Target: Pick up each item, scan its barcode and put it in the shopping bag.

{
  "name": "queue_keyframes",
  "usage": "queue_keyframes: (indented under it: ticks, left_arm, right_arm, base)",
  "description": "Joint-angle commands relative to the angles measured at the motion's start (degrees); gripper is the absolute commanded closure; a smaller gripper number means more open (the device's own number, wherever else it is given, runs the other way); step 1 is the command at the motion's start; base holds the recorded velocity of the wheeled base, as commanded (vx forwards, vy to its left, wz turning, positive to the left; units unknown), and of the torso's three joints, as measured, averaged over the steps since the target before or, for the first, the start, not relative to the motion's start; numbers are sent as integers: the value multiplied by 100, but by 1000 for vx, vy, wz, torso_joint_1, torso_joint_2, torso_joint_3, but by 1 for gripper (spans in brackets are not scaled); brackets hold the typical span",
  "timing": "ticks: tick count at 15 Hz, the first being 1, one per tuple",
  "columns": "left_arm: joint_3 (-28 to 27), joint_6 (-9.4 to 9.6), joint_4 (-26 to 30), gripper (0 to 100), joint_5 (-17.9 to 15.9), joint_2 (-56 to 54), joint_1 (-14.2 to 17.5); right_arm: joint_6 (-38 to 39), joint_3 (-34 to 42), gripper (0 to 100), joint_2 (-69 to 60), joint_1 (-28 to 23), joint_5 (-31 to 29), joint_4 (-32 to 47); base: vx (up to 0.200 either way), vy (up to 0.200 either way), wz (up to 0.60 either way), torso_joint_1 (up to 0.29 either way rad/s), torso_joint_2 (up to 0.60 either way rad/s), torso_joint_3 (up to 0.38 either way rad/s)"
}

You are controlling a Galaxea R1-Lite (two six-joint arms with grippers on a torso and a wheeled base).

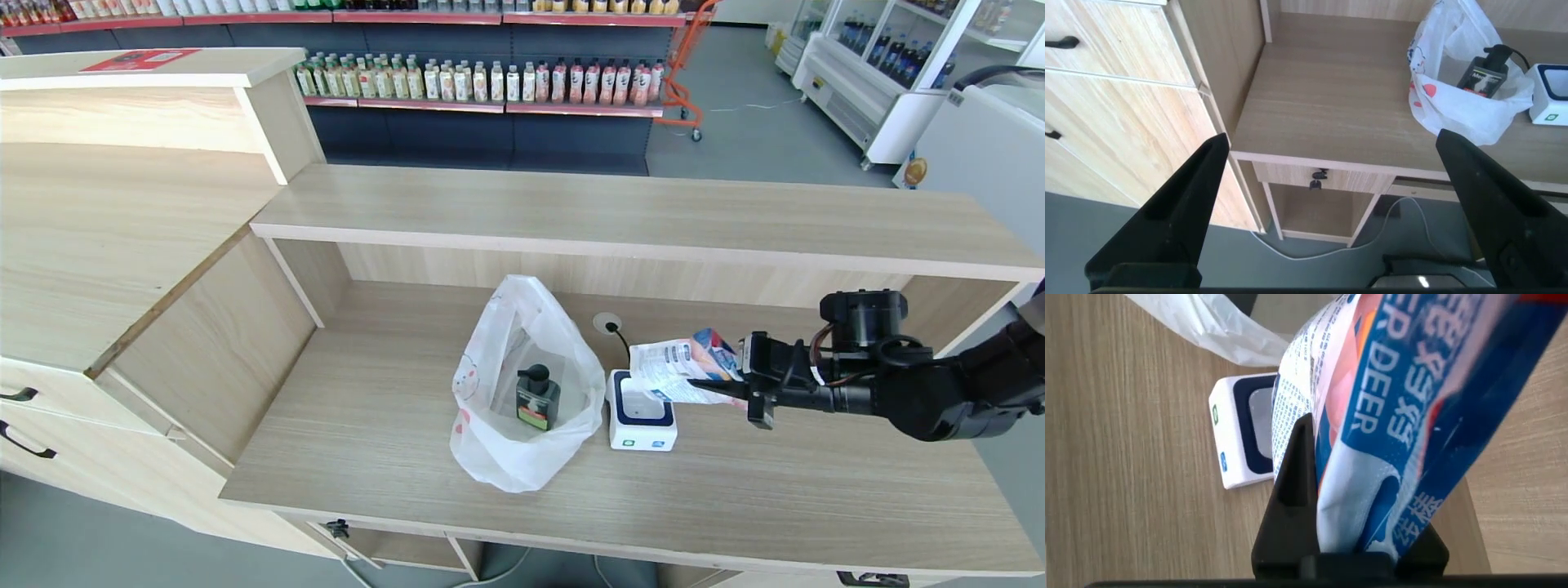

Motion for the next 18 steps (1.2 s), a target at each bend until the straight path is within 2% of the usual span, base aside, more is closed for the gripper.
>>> queue_keyframes:
  ticks: [1, 18]
  left_arm:
    - [1, -2, -1, 0, 0, -2, 0]
    - [1, -2, -1, 0, 0, -2, 0]
  right_arm:
    - [-106, -88, 100, 236, 15, 24, -11]
    - [-387, -316, 100, 931, 59, 323, -934]
  base:
    - [0, 0, 0, 0, 0, 0]
    - [0, 0, 0, 0, 0, 0]
